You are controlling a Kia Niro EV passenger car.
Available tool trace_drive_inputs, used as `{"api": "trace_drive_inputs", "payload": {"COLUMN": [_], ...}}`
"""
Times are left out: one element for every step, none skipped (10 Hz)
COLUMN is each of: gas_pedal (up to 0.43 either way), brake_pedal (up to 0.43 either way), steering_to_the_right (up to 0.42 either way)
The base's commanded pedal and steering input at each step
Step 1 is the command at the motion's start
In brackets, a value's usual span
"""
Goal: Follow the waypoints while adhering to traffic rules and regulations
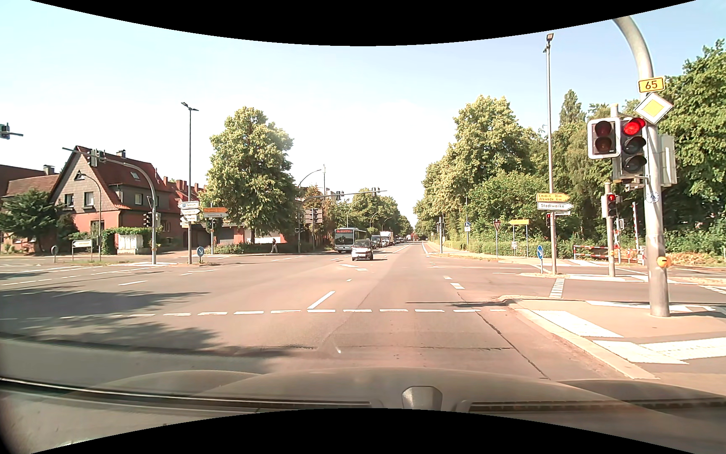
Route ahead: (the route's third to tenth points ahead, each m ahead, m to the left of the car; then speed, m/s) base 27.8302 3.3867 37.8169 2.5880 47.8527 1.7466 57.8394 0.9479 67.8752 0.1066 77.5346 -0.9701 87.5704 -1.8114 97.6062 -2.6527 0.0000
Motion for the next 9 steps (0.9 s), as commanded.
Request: {"api": "trace_drive_inputs", "payload": {"gas_pedal": [0.0,0.0,0.0,0.0,0.0,0.0,0.0,0.0,0.0], "brake_pedal": [0.28,0.28,0.28,0.28,0.28,0.28,0.28,0.28,0.28], "steering_to_the_right": [0.016,0.016,0.016,0.016,0.016,0.016,0.016,0.016,0.016]}}
